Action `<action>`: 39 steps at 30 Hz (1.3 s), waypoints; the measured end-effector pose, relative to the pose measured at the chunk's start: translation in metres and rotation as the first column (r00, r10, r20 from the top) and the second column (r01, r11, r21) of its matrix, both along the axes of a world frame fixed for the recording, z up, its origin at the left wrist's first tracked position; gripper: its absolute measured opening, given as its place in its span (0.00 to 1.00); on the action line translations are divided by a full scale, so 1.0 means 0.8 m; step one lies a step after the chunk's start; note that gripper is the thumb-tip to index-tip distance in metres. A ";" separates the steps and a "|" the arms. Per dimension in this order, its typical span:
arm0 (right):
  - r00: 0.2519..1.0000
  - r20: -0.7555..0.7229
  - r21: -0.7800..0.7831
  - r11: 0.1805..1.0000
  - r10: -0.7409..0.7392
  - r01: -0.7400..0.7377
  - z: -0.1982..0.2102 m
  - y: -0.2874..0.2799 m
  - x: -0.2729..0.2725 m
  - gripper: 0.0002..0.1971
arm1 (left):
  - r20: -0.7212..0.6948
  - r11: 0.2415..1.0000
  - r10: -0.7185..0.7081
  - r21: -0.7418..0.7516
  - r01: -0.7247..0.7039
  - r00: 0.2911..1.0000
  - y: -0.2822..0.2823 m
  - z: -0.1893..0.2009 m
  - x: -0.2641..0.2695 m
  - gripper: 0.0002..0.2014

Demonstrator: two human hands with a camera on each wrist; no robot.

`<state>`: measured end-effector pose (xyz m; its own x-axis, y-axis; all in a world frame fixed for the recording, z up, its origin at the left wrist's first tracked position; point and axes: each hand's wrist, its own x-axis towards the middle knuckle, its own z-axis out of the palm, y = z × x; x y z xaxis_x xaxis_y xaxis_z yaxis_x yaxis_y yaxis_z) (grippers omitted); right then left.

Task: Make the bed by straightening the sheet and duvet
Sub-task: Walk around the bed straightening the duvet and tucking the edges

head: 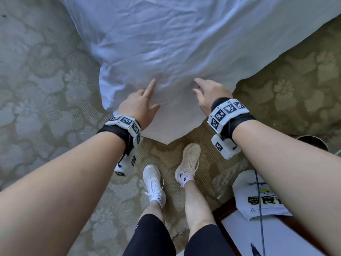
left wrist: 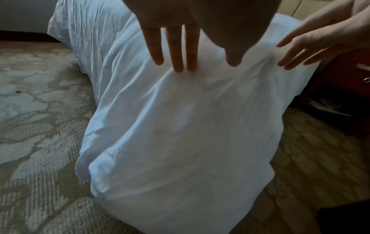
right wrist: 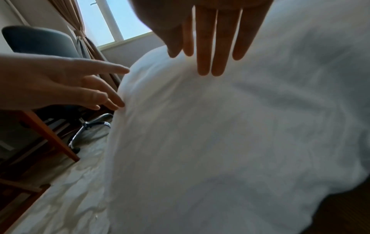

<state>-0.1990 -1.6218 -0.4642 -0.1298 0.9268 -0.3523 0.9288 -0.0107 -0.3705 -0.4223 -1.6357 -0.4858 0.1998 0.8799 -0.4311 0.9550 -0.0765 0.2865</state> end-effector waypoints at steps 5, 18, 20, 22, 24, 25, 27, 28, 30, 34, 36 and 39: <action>0.999 -0.012 0.059 0.998 -0.030 0.031 0.084 -0.003 -0.023 0.20 | 0.000 0.995 -0.065 0.082 0.065 0.998 0.027 0.093 -0.002 0.35; 0.987 0.000 0.353 0.923 -0.163 0.153 0.492 0.001 0.014 0.20 | 0.093 0.890 -0.240 0.417 0.182 0.966 0.089 0.513 0.034 0.23; 0.983 0.001 0.411 0.896 -0.184 0.167 0.545 -0.001 0.027 0.20 | 0.083 0.863 -0.287 0.455 0.220 0.954 0.094 0.568 0.051 0.24; 0.978 -0.016 0.467 0.864 -0.208 0.191 0.593 -0.002 0.043 0.20 | 0.063 0.839 -0.318 0.483 0.249 0.946 0.103 0.615 0.070 0.24; 0.973 -0.017 0.527 0.825 -0.229 0.203 0.637 -0.001 0.060 0.19 | 0.048 0.817 -0.345 0.507 0.274 0.937 0.111 0.656 0.091 0.24; 0.970 -0.015 0.549 0.809 -0.241 0.209 0.656 -0.002 0.070 0.18 | 0.045 0.806 -0.357 0.520 0.283 0.933 0.115 0.673 0.102 0.24; 0.966 -0.020 0.584 0.781 -0.259 0.222 0.685 -0.002 0.093 0.16 | 0.054 0.786 -0.375 0.547 0.287 0.925 0.120 0.701 0.128 0.24; 0.964 -0.027 0.592 0.773 -0.264 0.228 0.695 -0.001 0.107 0.15 | 0.062 0.781 -0.383 0.555 0.287 0.922 0.124 0.712 0.143 0.24; 0.961 -0.027 0.602 0.763 -0.277 0.236 0.709 0.006 0.137 0.13 | 0.075 0.781 -0.388 0.556 0.284 0.919 0.133 0.728 0.176 0.25; 0.940 -0.054 0.628 0.721 -0.336 0.294 0.724 0.035 0.203 0.15 | 0.087 0.786 -0.380 0.555 0.272 0.921 0.166 0.744 0.250 0.26; 0.935 -0.088 0.627 0.710 -0.344 0.320 0.726 0.055 0.244 0.17 | 0.097 0.784 -0.379 0.562 0.264 0.920 0.186 0.747 0.293 0.25; 0.925 -0.077 0.636 0.696 -0.372 0.333 0.728 0.088 0.315 0.15 | 0.088 0.780 -0.382 0.565 0.270 0.920 0.221 0.749 0.365 0.25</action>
<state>0.0533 -1.5515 0.1181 0.2532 0.9099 0.3287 0.9232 -0.1256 -0.3633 -0.1306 -1.4590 0.1133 0.5441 0.8234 0.1611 0.7763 -0.5669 0.2757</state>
